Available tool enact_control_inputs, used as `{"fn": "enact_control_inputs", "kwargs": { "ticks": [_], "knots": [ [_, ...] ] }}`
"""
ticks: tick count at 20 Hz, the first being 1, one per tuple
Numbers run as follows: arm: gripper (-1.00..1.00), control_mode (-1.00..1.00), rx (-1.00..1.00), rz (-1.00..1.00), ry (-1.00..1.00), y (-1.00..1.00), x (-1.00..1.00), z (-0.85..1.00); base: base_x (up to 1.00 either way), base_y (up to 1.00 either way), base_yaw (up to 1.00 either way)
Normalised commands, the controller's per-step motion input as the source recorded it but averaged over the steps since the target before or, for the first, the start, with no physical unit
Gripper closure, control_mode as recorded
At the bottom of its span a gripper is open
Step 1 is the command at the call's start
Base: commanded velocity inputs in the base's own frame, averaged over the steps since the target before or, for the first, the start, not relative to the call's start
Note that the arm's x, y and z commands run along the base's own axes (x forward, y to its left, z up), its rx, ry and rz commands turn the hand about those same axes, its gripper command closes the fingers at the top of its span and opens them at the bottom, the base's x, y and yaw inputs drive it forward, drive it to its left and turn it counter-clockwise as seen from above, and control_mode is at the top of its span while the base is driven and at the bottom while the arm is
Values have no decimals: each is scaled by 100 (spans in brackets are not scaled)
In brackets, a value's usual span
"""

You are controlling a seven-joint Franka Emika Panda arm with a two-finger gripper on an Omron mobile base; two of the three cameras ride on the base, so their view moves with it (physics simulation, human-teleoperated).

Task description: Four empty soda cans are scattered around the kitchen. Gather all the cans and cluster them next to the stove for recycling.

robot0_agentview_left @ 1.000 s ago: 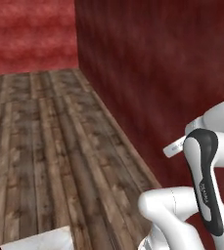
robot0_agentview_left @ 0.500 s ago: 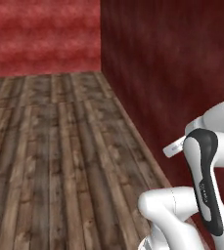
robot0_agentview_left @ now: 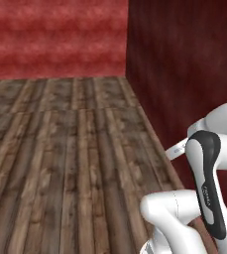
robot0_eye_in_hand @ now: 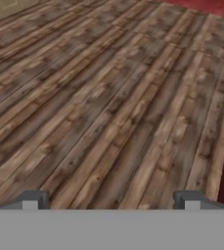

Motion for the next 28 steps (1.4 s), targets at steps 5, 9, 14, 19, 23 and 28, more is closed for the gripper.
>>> {"fn": "enact_control_inputs", "kwargs": {
  "ticks": [5,9,14,19,23,28],
  "knots": [
    [-100,100,0,0,0,0,0,0,65,17,23],
    [-100,100,0,0,0,0,0,0,65,22,23],
    [-100,100,0,0,0,0,0,0,67,31,21],
    [-100,100,0,0,0,0,0,0,54,25,21],
    [-100,100,0,0,0,0,0,0,36,20,23],
    [-100,100,0,0,0,0,0,0,20,18,29]
  ]
}}
